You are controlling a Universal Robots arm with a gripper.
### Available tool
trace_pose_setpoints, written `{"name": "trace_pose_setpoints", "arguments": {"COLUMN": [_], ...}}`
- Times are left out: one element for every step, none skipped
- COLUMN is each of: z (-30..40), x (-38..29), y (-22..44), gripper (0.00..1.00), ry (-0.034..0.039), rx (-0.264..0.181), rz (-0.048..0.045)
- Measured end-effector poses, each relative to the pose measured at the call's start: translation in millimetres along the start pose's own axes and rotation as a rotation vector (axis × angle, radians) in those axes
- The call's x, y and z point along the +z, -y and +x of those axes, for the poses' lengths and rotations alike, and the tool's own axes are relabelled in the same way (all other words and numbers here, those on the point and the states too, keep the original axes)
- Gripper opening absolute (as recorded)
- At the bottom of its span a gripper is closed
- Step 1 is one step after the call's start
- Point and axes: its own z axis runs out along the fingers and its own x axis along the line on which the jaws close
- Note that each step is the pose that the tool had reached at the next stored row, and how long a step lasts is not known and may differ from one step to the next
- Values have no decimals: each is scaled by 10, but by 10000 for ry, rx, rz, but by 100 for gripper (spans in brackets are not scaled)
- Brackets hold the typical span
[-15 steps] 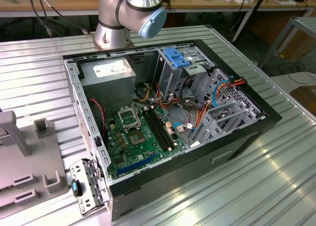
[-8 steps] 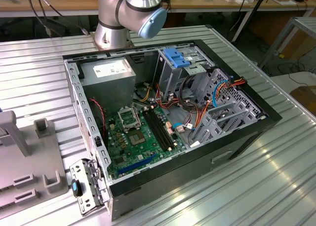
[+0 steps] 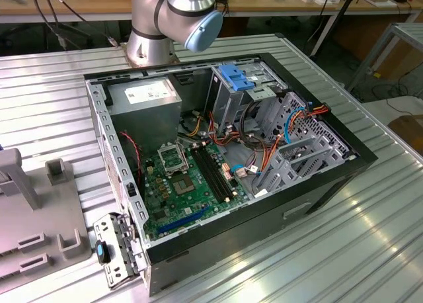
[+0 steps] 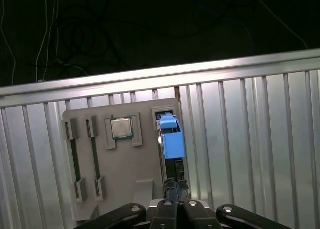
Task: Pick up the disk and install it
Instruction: 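Pick up the disk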
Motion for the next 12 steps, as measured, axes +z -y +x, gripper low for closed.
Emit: {"name": "trace_pose_setpoints", "arguments": {"z": [0, 0, 0, 0, 0, 0, 0, 0, 0, 0, 0, 0], "x": [0, 0, 0, 0, 0, 0, 0, 0, 0, 0, 0, 0], "y": [-1, -1, -1, -1, -1, -1, -1, -1, -1, -1, -1, -1], "gripper": [11, 11, 11, 11, 11, 17, 30, 30, 36, 42, 48, 48], "ry": [0, 1, 1, 0, 0, 1, 0, 1, 1, 1, 1, 1], "rx": [0, 0, 0, 0, 0, 0, 0, 0, 0, 0, 0, 0], "rz": [4, 6, 7, 7, 8, 8, 8, 10, 11, 10, 11, 15]}}
